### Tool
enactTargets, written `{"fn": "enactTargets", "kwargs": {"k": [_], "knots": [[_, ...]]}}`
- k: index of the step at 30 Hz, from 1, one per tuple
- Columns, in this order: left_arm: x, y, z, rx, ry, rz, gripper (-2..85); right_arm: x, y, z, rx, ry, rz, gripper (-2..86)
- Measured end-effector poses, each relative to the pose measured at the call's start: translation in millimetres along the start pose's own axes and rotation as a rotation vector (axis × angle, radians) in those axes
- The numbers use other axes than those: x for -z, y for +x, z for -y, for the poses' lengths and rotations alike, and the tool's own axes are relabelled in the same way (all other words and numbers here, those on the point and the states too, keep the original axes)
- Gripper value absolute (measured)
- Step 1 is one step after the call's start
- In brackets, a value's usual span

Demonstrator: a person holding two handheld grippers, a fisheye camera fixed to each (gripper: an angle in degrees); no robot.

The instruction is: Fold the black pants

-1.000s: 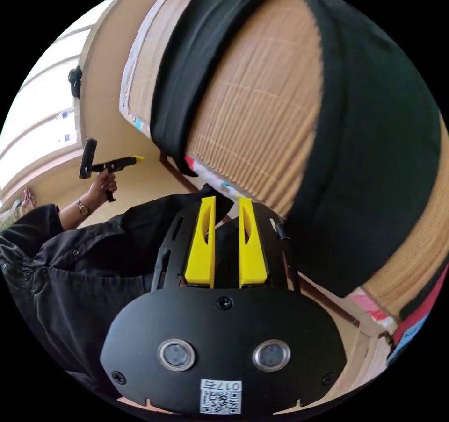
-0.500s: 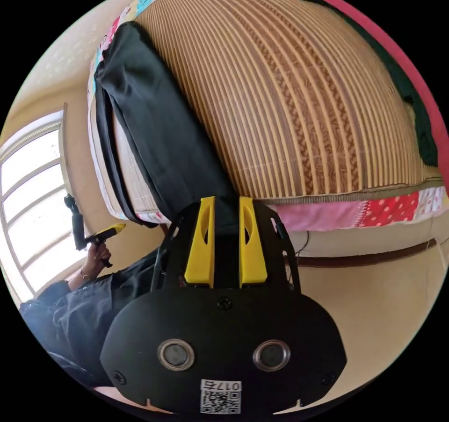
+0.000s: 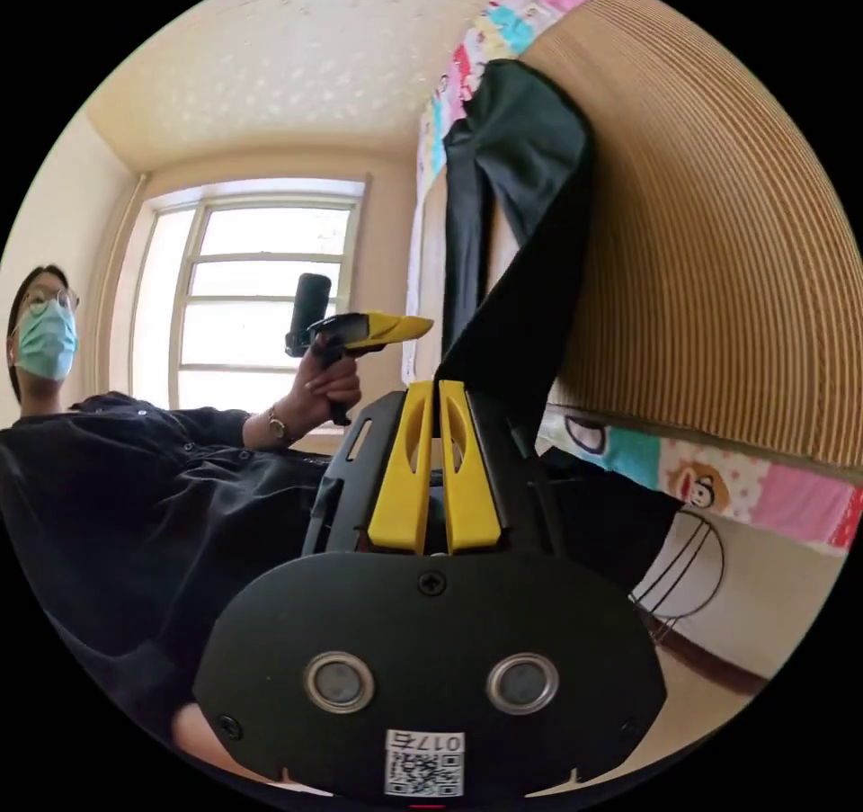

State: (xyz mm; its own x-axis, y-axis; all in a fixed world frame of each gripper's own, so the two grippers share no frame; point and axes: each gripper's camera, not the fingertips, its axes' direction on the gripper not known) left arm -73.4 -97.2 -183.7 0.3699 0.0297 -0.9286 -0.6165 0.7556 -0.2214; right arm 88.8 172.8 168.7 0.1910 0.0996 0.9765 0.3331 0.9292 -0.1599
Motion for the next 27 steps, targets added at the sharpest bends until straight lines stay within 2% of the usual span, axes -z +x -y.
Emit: {"fn": "enactTargets", "kwargs": {"k": [4,5,7,9,11,15,20,22,25,27], "knots": [[-26,21,19,-0.022,-0.117,0.147,11.8,-47,-13,33,0.126,-0.174,0.169,2.0],[-33,19,18,-0.012,-0.144,0.199,6.5,-54,-11,36,0.127,-0.214,0.169,2.1],[-36,15,11,-0.008,-0.126,0.213,3.0,-68,9,53,0.136,-0.45,0.168,2.9],[-32,7,-1,0.027,-0.081,0.18,2.0,-58,35,78,0.094,-0.551,0.146,3.8],[-22,-7,-16,0.101,-0.009,0.126,1.4,-32,65,123,0.014,-0.505,0.076,5.3],[-8,-23,-35,0.176,0.086,0.049,1.2,13,111,271,-0.092,-0.23,-0.098,14.4],[4,-37,-53,0.232,0.173,-0.045,1.1,-7,140,412,-0.193,0.099,-0.178,16.7],[5,-41,-57,0.232,0.189,-0.078,1.1,-28,149,455,-0.291,0.22,-0.306,15.8],[7,-47,-66,0.229,0.22,-0.144,1.1,-58,166,497,-0.408,0.232,-0.403,13.4],[11,-52,-75,0.236,0.254,-0.195,1.0,-77,162,518,-0.381,0.185,-0.496,10.1]]}}
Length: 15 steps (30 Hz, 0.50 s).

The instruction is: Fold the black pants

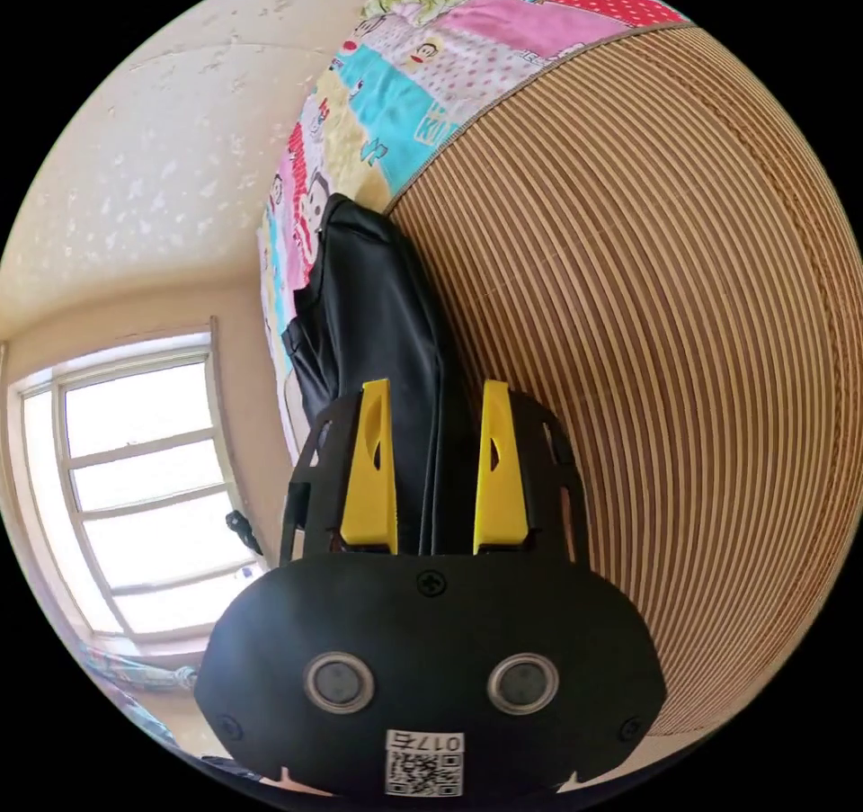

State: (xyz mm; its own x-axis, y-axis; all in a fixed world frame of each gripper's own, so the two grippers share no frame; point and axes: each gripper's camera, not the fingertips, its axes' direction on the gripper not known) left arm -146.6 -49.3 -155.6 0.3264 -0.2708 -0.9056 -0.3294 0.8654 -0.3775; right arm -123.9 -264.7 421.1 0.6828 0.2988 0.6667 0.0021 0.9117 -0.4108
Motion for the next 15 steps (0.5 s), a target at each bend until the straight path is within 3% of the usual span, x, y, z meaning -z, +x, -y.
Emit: {"fn": "enactTargets", "kwargs": {"k": [2,4,7,11,15], "knots": [[12,-7,-9,0.013,0.047,-0.064,0.9,-11,-41,3,0.135,0.014,-0.222,5.3],[25,-14,-15,0.033,0.08,-0.097,0.7,-38,-126,-15,0.441,0.06,-0.543,3.9],[59,-30,-30,0.093,0.156,-0.218,0.7,-74,-229,-66,0.715,0.24,-0.739,3.2],[122,-59,-63,0.171,0.299,-0.323,0.9,-120,-326,-104,0.839,0.325,-0.617,3.5],[173,-103,-90,0.269,0.376,-0.243,1.5,-203,-366,-98,0.799,0.097,-0.308,5.1]]}}
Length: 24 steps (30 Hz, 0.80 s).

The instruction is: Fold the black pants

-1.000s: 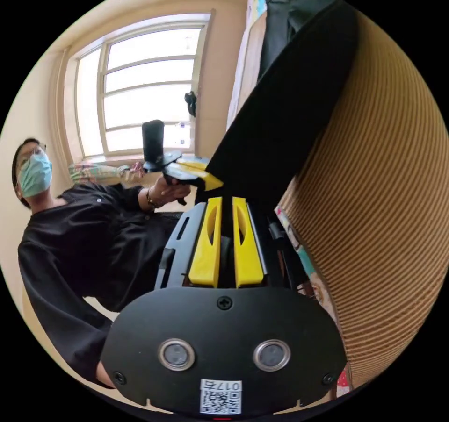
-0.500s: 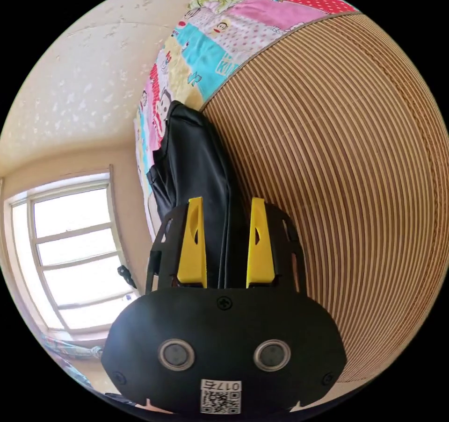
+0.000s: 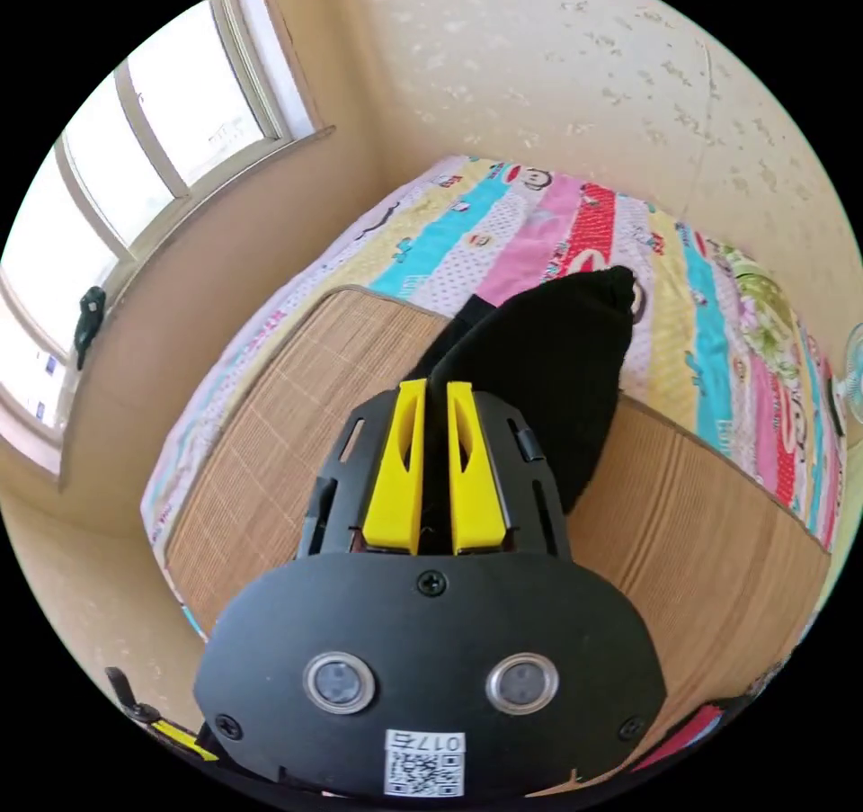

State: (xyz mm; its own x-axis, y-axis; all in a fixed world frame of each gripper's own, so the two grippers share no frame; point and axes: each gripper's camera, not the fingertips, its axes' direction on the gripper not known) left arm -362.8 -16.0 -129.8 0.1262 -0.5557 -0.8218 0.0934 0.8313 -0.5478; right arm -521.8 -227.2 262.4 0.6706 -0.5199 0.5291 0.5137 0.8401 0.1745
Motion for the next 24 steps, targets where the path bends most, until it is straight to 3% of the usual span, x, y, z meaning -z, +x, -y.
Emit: {"fn": "enactTargets", "kwargs": {"k": [6,11,16,22,24], "knots": [[47,-65,31,0.121,-0.218,0.474,5.4,-32,2,-91,-0.047,-0.087,0.074,6.2],[70,-60,75,0.02,-0.296,0.455,7.1,-11,21,-249,-0.142,-0.213,0.08,7.6],[59,-30,129,-0.155,-0.297,0.467,8.0,1,21,-402,-0.394,-0.295,0.233,9.6],[17,3,213,-0.298,-0.345,0.383,11.2,32,69,-435,-0.691,-0.057,0.277,12.4],[-1,6,237,-0.322,-0.38,0.41,11.8,22,95,-431,-0.709,-0.061,0.343,13.1]]}}
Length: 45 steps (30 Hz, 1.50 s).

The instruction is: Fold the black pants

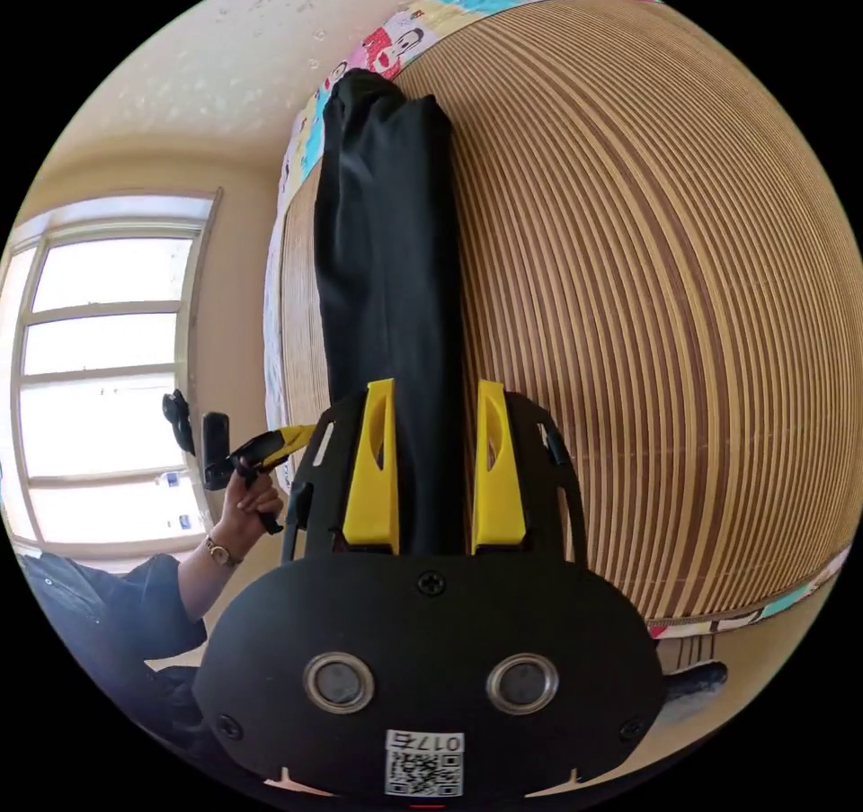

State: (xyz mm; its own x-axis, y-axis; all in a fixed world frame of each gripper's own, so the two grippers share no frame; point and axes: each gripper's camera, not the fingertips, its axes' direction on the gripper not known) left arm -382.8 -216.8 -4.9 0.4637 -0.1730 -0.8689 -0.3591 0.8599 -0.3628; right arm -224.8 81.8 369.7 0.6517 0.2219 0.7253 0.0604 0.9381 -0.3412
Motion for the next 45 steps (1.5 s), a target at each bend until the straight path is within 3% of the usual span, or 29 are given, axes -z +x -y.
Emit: {"fn": "enactTargets", "kwargs": {"k": [6,9,11,14,18,23,28,32,36,41,45], "knots": [[-43,-10,52,0.087,-0.149,-0.055,6.5,-34,68,44,-0.039,-0.186,0.468,7.8],[-32,-15,38,0.172,-0.146,-0.186,4.9,-9,63,34,0.001,-0.144,0.506,5.0],[-2,-1,13,0.059,-0.104,-0.428,4.6,21,48,18,0.079,-0.096,0.543,4.1],[61,40,-34,-0.15,-0.059,-0.618,4.4,82,19,-22,0.197,-0.03,0.748,3.3],[150,120,-98,-0.419,-0.012,-0.674,4.3,184,-72,-79,0.515,0.016,0.805,2.7],[272,248,-156,-0.764,0.168,-0.706,4.3,282,-174,-111,0.864,0.13,0.858,2.1],[320,309,-144,-0.803,0.301,-0.55,4.4,324,-222,-80,0.927,0.245,0.703,1.8],[303,310,-86,-0.534,0.287,-0.334,4.2,298,-223,-11,0.778,0.187,0.488,1.6],[285,302,-40,-0.447,0.311,-0.255,4.3,259,-214,55,0.699,0.175,0.385,1.7],[238,288,-28,-0.427,0.247,-0.017,4.8,210,-196,54,0.682,0.142,0.253,2.2],[158,224,-57,-0.27,0.064,0.032,5.5,123,-107,25,0.462,-0.109,0.178,3.2]]}}
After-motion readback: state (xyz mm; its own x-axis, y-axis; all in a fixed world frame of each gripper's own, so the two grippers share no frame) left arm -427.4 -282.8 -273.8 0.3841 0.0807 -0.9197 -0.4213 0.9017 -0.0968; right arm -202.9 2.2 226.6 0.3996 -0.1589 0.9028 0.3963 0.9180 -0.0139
